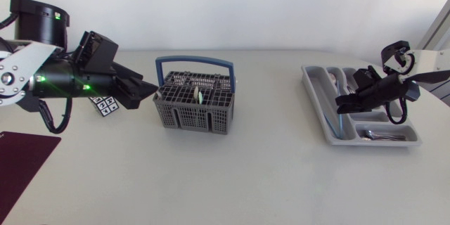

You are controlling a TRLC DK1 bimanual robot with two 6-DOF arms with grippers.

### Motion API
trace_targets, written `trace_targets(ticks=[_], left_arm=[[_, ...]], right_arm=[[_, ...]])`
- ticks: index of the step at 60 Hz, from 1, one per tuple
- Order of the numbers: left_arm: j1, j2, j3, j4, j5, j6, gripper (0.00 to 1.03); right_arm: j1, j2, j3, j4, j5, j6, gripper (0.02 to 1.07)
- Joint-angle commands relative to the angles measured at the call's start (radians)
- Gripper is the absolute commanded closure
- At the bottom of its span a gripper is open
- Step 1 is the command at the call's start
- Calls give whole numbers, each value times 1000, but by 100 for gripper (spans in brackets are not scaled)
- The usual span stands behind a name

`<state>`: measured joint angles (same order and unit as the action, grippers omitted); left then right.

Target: Transfer all utensils from the basket to the drawer tray.

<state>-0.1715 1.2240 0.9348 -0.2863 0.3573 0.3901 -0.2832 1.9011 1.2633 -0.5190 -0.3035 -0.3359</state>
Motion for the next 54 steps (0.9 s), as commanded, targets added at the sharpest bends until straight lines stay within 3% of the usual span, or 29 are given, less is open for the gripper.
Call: trace_targets(ticks=[1,9,15,18,41,54], left_arm=[[-40,5,-28,15,-8,10,35],[-94,26,-24,32,-31,-11,35],[-137,43,-25,47,-47,-22,35],[-154,51,-27,59,-52,-27,35],[-212,135,33,52,-54,-195,35],[-140,135,35,61,-52,-234,35]], right_arm=[[9,30,7,11,24,34,80],[12,32,4,8,32,38,54],[21,24,-2,4,46,43,25],[29,12,-10,4,56,49,16],[176,-151,-67,-38,78,107,12],[383,-280,-94,-64,112,190,11]])
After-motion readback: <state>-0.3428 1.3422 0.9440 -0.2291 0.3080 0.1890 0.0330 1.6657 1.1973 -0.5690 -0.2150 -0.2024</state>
